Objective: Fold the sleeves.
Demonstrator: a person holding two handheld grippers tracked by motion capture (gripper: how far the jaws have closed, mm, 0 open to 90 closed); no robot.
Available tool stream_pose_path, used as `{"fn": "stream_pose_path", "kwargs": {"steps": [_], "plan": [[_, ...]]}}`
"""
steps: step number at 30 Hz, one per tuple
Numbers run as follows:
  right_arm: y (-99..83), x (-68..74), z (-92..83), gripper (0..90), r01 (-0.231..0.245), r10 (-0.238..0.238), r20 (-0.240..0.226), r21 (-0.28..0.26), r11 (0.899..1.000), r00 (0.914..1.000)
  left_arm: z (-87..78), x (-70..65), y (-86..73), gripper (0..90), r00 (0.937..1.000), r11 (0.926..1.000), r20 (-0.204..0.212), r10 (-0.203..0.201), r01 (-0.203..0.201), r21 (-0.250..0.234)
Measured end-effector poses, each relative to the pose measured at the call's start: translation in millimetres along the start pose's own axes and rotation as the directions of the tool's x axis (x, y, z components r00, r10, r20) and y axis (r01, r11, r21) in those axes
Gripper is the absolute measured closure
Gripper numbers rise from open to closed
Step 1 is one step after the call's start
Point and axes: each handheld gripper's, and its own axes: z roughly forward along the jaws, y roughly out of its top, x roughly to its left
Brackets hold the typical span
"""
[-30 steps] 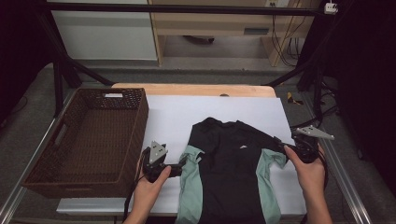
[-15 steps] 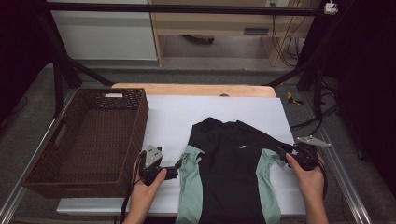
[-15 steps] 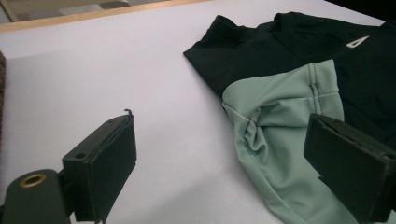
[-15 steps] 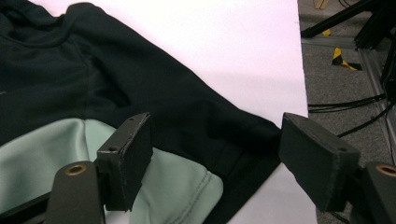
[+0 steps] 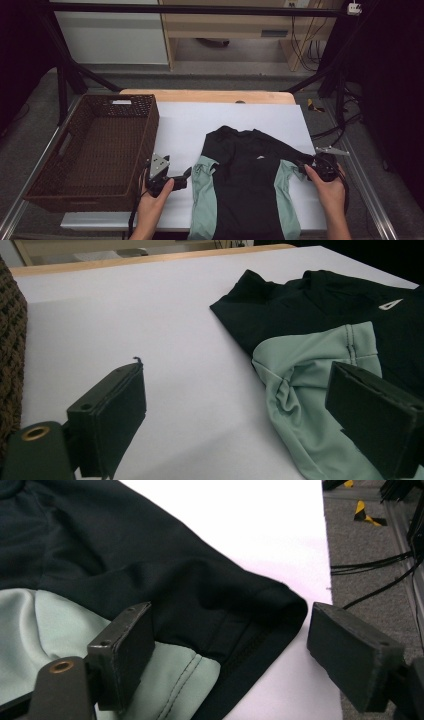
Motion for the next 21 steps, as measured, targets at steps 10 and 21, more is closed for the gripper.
{"fn": "stream_pose_path", "kwargs": {"steps": [10, 21], "plan": [[-1.2, 3.5, 3.0, 18.5, 0.028, -0.028, 0.019, 0.011, 1.000, 0.9994, 1.3, -1.4, -0.7, 9.5, 1.0000, 1.0000, 0.006, 0.003, -0.003, 0.006], [-3.9, 12.8, -0.7, 48.4, 0.067, -0.068, -0.018, -0.024, 0.997, 0.9975, 1.0, -3.3, -0.5, 9.7, 0.9999, 1.0000, 0.016, 0.005, -0.005, 0.006]]}}
